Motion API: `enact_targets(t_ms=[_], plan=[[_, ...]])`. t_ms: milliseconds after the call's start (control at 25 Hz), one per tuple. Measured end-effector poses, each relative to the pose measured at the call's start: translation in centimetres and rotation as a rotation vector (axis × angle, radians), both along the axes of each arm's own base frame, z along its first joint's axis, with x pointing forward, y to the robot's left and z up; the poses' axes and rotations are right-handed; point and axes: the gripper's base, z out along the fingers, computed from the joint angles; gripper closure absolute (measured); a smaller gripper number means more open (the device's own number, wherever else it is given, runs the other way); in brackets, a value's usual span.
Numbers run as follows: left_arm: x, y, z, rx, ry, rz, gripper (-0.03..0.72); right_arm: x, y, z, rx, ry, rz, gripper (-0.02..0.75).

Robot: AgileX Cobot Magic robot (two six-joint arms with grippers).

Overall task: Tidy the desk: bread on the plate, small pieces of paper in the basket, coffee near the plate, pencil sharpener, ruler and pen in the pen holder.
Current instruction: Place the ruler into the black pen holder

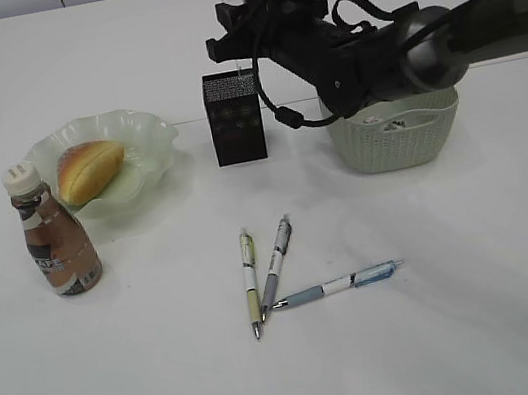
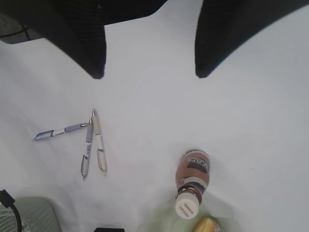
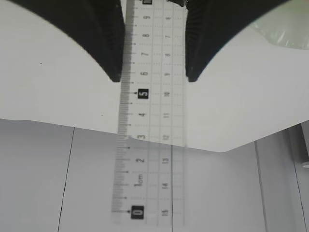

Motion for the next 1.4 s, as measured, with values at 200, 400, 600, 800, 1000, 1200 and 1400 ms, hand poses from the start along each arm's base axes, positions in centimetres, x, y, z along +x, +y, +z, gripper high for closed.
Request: enact_targets(t_ms=[200, 400, 600, 800, 1000, 1200, 1400], plan=[[0.0, 0.0, 0.0, 0.0, 0.0, 0.0, 0.262, 0.6, 0.2, -0.5, 0.009, 0.007, -0.001, 0.462], [0.0, 0.0, 0.0, 0.0, 0.0, 0.0, 0.262, 1.4, 0.5, -0.8, 0.044, 0.003, -0.002, 0.462], [0.0, 0.0, 0.0, 0.0, 0.0, 0.0, 0.262, 1.6, 0.5, -2.1, 0.057, 0.036, -0.003, 0.462], [0.3, -0.1, -0.2, 0.003, 0.011, 0.0, 0.262, 1.8, 0.7, -2.4, 0.059, 0.037, -0.003, 0.462], [0.4, -0.3, -0.2, -0.013, 0.019, -0.006, 0.262, 1.9, 0.7, -2.4, 0.062, 0.035, -0.003, 0.462], [0.4, -0.4, -0.2, -0.024, 0.022, -0.011, 0.263, 2.5, 0.9, -3.1, 0.067, 0.023, -0.003, 0.462], [0.4, -0.4, -0.2, -0.023, 0.024, -0.011, 0.263, 2.7, 1.0, -3.2, 0.075, 0.029, -0.003, 0.462]])
